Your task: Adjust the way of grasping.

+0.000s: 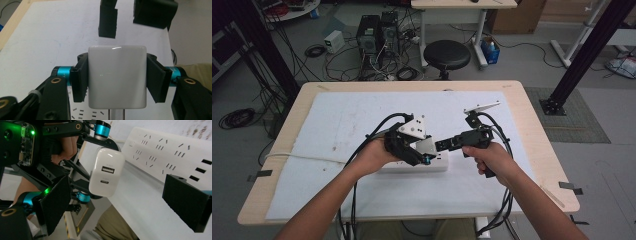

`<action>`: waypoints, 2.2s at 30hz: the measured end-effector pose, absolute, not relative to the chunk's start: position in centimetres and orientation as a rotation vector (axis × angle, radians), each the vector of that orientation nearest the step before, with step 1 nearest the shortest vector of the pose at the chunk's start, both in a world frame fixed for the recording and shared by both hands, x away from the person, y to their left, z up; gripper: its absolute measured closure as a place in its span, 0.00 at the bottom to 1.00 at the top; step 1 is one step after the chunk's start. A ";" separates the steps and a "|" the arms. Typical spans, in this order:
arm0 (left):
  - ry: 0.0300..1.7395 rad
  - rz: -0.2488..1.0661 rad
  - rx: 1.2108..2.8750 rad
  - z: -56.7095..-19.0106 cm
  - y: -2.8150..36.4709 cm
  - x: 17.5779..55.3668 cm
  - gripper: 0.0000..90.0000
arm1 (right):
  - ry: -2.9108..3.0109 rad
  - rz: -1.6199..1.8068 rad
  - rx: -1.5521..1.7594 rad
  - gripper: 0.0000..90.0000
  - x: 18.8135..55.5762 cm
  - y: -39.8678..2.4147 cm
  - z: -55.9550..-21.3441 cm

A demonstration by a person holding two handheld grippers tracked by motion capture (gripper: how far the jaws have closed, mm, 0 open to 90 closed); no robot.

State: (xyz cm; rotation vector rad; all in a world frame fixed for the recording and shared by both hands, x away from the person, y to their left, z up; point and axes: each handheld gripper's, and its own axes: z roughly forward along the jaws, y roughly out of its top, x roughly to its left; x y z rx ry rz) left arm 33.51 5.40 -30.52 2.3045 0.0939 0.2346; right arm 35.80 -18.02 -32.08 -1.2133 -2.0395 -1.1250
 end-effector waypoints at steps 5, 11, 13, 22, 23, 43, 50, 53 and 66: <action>0.097 0.235 2.302 -30.6 5.4 33.5 0.47 | -2.024 -1.112 -1.226 0.13 35.9 -17.9 -32.2; 0.092 0.243 2.295 -30.6 5.0 33.5 0.47 | -1.986 -1.119 -1.229 0.19 36.1 -17.8 -32.4; 0.081 0.245 2.296 -30.7 4.7 33.5 0.47 | -1.986 -1.115 -1.219 0.23 36.1 -17.7 -32.6; 0.060 0.257 2.303 -30.8 4.1 33.4 0.47 | -1.946 -1.114 -1.222 0.43 36.4 -17.3 -33.0; 0.062 0.256 2.303 -30.8 4.1 33.4 0.47 | -1.937 -1.098 -1.222 0.44 36.4 -17.3 -33.0; 0.130 0.329 2.330 -31.4 3.4 33.3 0.36 | -1.909 -1.160 -1.240 0.69 36.4 -17.3 -34.4; 0.253 0.254 2.371 -31.7 5.3 34.3 0.23 | -2.122 -1.206 -1.236 0.69 36.2 -18.8 -33.9; 0.297 0.234 2.424 -31.9 6.7 34.7 0.23 | -2.225 -1.190 -1.236 0.69 36.2 -19.5 -33.6; 0.494 0.091 2.581 -31.3 14.9 36.2 0.23 | -2.754 -1.005 -1.106 0.69 36.2 -22.1 -31.9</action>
